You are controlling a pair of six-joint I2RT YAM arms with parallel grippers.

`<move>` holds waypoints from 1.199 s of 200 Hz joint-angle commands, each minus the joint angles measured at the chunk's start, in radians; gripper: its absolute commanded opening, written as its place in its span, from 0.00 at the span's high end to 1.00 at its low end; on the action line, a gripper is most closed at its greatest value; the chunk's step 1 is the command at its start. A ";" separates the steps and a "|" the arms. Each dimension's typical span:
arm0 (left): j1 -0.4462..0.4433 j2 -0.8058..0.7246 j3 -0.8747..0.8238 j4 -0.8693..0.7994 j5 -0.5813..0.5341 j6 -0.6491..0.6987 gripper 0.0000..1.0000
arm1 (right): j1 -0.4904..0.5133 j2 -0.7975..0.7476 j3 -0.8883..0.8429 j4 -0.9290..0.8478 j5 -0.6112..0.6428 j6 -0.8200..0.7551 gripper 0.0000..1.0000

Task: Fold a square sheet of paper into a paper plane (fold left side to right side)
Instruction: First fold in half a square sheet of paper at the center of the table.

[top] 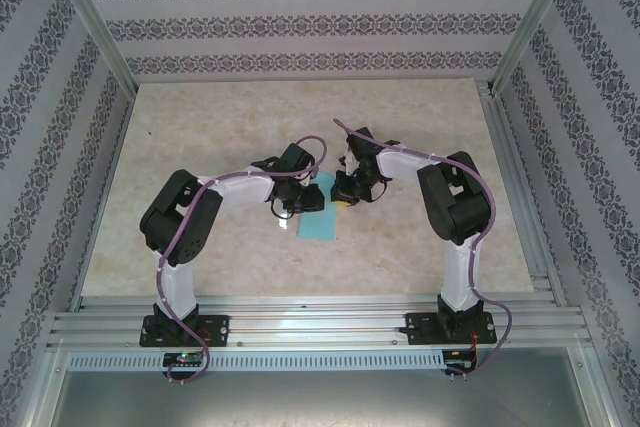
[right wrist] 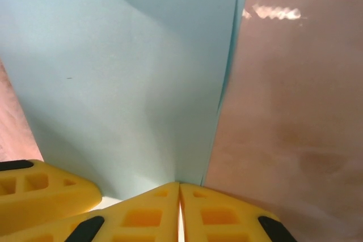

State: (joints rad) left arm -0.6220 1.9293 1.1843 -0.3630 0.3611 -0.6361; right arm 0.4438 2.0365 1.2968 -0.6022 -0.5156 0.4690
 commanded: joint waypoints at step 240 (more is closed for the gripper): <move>-0.004 0.035 -0.125 0.097 -0.003 -0.008 0.79 | 0.002 0.037 0.125 0.093 -0.048 0.091 0.90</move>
State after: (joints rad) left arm -0.6159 1.9354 1.1038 -0.2020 0.4065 -0.6567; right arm 0.4320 2.0357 1.3758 -0.5472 -0.5381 0.5346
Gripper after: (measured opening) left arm 0.214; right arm 0.098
